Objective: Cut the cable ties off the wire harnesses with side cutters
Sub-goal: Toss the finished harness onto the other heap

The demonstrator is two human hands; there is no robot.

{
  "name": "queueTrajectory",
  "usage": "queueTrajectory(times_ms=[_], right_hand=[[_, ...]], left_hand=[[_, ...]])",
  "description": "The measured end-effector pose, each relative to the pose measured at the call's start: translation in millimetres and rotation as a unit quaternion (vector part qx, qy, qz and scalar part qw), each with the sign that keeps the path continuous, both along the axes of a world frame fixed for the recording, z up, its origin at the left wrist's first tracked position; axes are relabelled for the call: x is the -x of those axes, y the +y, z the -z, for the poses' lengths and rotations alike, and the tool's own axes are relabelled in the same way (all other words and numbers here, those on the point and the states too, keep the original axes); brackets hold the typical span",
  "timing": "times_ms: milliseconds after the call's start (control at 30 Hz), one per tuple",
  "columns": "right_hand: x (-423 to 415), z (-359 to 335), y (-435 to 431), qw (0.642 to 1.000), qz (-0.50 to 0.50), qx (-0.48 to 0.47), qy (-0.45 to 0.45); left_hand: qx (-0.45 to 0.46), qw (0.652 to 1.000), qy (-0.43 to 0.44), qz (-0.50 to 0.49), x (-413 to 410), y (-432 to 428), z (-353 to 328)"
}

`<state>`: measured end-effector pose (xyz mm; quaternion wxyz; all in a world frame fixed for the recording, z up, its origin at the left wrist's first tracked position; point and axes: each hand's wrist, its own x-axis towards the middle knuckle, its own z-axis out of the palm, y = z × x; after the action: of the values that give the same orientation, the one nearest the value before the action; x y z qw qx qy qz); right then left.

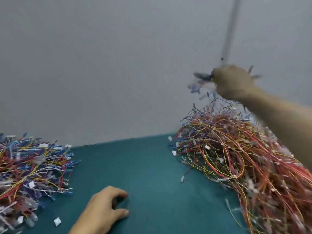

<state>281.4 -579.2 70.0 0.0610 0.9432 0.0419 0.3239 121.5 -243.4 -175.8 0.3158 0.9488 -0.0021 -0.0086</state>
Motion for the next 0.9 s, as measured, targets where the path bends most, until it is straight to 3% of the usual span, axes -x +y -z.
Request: queueTrajectory(times_ms=[100, 233, 300, 400, 467, 633, 733, 833, 900], right_hand=[[-18.8, 50.5, -28.9, 0.998, 0.04, 0.011, 0.055], [-46.8, 72.7, -51.2, 0.992, 0.041, 0.098, -0.062], [-52.4, 88.5, -56.6, 0.991, 0.045, 0.122, 0.014], [-55.8, 93.4, -61.5, 0.982, 0.094, 0.043, 0.157], [-58.3, 87.1, -60.6, 0.98, 0.091, 0.021, 0.178], [-42.4, 59.1, -34.1, 0.997, 0.024, -0.02, 0.068], [-0.9, 62.8, 14.3, 0.992, -0.102, -0.065, -0.044], [45.6, 81.8, 63.9, 0.969, -0.232, -0.08, -0.015], [63.4, 102.2, 86.4, 0.968, -0.24, -0.065, 0.031]], left_hand=[[-0.006, 1.0, -0.008, 0.004, -0.7, 0.7, -0.7], [-0.021, 0.999, -0.017, 0.021, -3.8, 0.9, -0.1], [-0.02, 0.999, -0.017, 0.027, -4.9, 1.3, 0.6], [-0.011, 0.999, -0.021, 0.035, -5.7, 1.2, 3.0], [-0.009, 0.999, -0.027, 0.033, -5.5, 1.0, 5.2], [-0.015, 0.999, -0.038, 0.018, -3.1, 0.9, 8.5], [-0.007, 0.999, -0.032, 0.01, -1.8, -1.7, 5.1], [-0.005, 1.0, -0.029, 0.005, 0.8, -4.7, 1.6], [-0.004, 1.0, -0.031, 0.003, 2.2, -5.6, 0.6]])
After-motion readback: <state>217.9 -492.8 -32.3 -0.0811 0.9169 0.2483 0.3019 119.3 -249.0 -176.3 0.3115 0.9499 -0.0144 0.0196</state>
